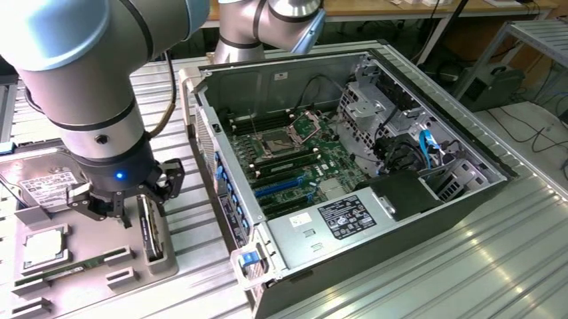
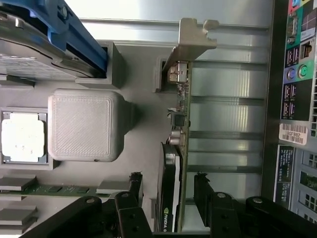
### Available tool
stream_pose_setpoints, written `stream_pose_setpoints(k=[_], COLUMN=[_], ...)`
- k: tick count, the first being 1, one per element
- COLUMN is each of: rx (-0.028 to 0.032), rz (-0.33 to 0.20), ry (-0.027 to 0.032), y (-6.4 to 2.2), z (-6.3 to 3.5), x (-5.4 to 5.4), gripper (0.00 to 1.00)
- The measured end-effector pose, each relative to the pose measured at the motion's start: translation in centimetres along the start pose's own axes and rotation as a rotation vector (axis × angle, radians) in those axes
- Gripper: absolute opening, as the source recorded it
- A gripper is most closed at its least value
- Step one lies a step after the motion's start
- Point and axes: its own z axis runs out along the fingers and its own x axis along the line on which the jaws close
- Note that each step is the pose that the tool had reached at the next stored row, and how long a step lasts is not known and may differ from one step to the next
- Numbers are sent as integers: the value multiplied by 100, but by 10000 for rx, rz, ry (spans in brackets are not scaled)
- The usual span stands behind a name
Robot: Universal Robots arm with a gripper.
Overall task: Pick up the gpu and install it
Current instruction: 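Pick up the gpu and move the gpu toward the slot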
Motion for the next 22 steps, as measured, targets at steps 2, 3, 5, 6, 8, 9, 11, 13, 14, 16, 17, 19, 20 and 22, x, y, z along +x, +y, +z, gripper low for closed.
stream_pose_setpoints(k=[2, 3, 5, 6, 8, 9, 11, 13, 14, 16, 17, 19, 20, 22], rx=[0, 1, 1, -1, 0, 1, 1, 1, 1, 2, 12, 33, 35, 52], rz=[1, 1, 0, 1, 1, 0, 0, 1, 1, 2, 3, 0, -1, 0], ry=[-1, 1, 0, -1, 0, 1, 1, 1, 0, -1, -1, 1, 0, 3], y=[1, 1, 2, 2, 2, 2, 2, 2, 2, 4, 11, 22, 23, 31], z=[31, 68, 109, 134, 155, 155, 155, 155, 155, 156, 157, 156, 157, 155], x=[1, 2, 3, 3, 4, 4, 4, 4, 4, 4, 4, 3, 3, 3], gripper=[54, 54, 54, 54, 54, 54, 54, 54, 54, 54, 54, 54, 54, 54])
